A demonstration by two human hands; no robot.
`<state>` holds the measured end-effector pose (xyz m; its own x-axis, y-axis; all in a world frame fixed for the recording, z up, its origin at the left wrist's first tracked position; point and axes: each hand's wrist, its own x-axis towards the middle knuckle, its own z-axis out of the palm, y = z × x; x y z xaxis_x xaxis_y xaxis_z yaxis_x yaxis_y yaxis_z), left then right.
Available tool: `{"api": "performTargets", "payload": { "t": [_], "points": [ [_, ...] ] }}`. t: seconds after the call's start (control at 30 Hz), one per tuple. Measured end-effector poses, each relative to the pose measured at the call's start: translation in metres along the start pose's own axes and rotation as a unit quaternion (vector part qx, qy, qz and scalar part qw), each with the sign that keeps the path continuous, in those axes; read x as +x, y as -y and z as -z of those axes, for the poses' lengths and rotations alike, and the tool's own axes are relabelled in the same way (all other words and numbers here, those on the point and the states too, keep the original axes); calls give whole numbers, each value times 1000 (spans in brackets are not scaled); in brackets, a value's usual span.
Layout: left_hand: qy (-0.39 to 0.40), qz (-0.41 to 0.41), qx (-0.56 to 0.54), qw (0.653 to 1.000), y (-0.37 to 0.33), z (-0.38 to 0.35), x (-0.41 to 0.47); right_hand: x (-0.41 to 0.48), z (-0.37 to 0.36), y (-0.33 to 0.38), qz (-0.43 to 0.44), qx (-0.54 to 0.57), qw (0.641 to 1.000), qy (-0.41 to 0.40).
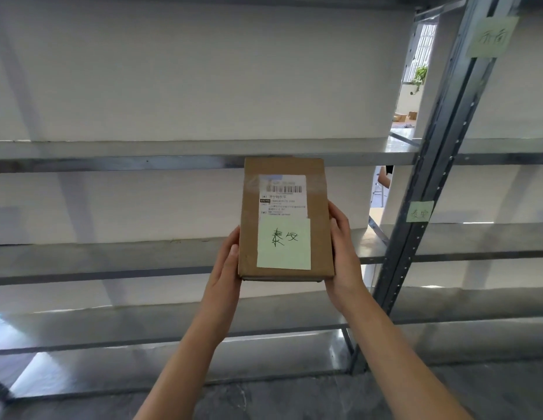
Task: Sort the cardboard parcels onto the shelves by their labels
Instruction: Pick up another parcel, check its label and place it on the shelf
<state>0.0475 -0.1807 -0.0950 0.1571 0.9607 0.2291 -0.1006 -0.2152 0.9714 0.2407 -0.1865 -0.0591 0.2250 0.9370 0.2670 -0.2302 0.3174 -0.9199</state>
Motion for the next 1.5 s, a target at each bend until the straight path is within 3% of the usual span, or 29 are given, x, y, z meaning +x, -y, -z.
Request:
{"api": "performTargets", "payload": {
  "t": [0.37,0.5,0.67,0.93,1.13,1.3,1.5],
  "points": [
    [-98,41,-69,992,0,-25,-2,-5,19,-11,5,-42,999,33],
    [-88,35,-84,992,7,-47,0,1,41,-10,-5,-39,998,40],
    [-95,31,-80,992,11,-69,-3,14,57,-10,-23,-25,998,59],
    [-178,34,-34,983,-3,-63,-6,36,41,-18,-64,27,989,131],
    [-273,34,-19,961,-1,-59,-31,36,24,-35,-103,38,968,226],
    [-366,38,-70,927,-10,-46,-64,23,-9,-46,-133,51,938,317],
    [-439,32,-55,896,-19,-12,-101,-3,-61,-52,-143,68,912,378]
  ]
}}
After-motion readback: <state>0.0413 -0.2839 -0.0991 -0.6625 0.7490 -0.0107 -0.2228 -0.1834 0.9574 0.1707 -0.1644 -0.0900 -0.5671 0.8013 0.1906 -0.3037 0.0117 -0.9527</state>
